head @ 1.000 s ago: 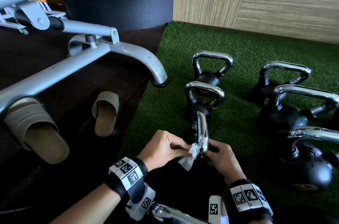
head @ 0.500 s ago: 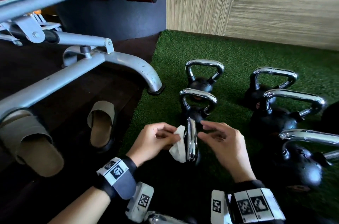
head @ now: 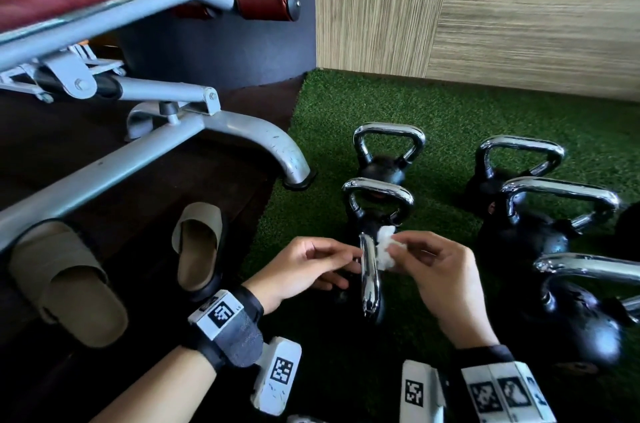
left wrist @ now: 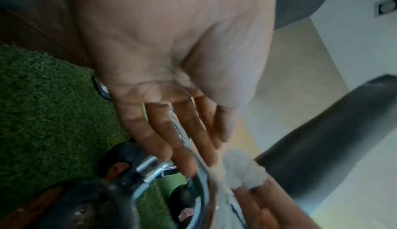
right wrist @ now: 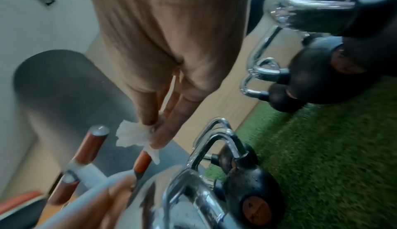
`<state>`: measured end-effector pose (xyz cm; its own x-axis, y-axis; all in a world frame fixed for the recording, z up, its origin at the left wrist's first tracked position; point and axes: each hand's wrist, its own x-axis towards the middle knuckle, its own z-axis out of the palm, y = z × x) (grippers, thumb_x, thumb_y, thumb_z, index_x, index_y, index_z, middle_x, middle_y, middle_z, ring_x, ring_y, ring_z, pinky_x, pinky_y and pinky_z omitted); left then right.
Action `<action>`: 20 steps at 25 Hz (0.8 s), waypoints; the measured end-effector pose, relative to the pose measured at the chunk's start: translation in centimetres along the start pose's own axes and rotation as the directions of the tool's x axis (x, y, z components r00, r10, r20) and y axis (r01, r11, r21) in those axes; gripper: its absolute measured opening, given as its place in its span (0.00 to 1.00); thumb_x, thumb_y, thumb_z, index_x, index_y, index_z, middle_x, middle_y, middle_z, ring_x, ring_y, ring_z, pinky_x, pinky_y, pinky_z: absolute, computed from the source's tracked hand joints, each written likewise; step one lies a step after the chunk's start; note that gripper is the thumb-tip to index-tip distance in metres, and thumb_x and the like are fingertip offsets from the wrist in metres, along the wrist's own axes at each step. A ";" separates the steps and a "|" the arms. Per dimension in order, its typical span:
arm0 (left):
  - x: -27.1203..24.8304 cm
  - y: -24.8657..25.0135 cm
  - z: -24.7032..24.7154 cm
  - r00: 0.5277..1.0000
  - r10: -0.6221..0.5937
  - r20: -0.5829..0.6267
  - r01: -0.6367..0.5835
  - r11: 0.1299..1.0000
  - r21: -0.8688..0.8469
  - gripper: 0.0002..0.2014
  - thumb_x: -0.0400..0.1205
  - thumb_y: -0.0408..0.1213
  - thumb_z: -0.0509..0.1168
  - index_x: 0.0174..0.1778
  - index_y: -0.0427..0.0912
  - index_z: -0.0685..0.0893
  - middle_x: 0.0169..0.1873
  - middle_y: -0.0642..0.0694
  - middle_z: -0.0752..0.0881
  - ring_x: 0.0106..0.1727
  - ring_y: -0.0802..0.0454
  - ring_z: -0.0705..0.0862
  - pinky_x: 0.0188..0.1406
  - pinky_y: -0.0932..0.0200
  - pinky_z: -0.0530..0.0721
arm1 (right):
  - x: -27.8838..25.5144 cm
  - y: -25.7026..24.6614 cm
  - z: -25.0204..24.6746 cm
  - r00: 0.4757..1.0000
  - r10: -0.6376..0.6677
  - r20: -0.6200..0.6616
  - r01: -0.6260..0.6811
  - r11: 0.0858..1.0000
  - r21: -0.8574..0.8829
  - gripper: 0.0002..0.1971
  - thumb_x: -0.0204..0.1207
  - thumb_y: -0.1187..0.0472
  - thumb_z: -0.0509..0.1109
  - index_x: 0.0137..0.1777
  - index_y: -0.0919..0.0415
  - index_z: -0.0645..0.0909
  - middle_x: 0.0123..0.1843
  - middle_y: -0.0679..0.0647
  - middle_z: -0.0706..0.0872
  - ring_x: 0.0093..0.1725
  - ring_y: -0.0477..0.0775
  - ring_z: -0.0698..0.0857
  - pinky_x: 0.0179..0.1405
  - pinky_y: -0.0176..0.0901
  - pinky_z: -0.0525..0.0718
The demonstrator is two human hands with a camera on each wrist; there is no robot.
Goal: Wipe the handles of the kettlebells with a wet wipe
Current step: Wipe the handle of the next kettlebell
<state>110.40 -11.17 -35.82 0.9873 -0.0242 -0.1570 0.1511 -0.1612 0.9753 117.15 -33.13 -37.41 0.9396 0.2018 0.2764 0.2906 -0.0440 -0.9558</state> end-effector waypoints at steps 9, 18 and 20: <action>3.1 -8.7 5.8 0.997 0.036 0.071 -0.074 0.751 0.656 0.76 0.62 0.68 0.81 0.86 0.54 0.25 0.89 0.59 0.37 0.90 0.55 0.42 0.90 0.51 0.51 | 1.0 5.6 -0.7 0.949 0.290 -0.125 -0.279 0.956 0.095 0.05 0.73 0.71 0.81 0.45 0.61 0.92 0.38 0.59 0.95 0.41 0.60 0.95 0.49 0.52 0.93; 3.9 -7.2 2.5 0.920 0.263 0.291 -0.369 0.833 0.412 0.54 0.68 0.28 0.85 0.76 0.65 0.55 0.74 0.71 0.64 0.73 0.89 0.61 0.75 0.81 0.60 | 1.6 9.5 2.1 0.930 0.351 -0.112 -0.362 0.925 -0.114 0.10 0.70 0.60 0.85 0.51 0.53 0.94 0.40 0.49 0.95 0.42 0.48 0.95 0.50 0.52 0.94; 3.8 -6.6 2.7 0.903 0.295 0.313 -0.411 0.807 0.424 0.54 0.68 0.27 0.84 0.73 0.75 0.58 0.73 0.78 0.63 0.72 0.93 0.59 0.72 0.85 0.58 | 1.6 8.9 2.3 0.924 0.351 -0.149 -0.374 0.913 -0.165 0.07 0.72 0.61 0.83 0.50 0.54 0.95 0.36 0.44 0.93 0.39 0.44 0.92 0.49 0.46 0.92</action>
<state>113.06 -12.86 -43.28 0.9205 -0.3785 0.0970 -0.3041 -0.5382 0.7860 120.81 -30.91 -45.76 0.9975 0.0252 -0.0654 -0.0559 -0.2772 -0.9592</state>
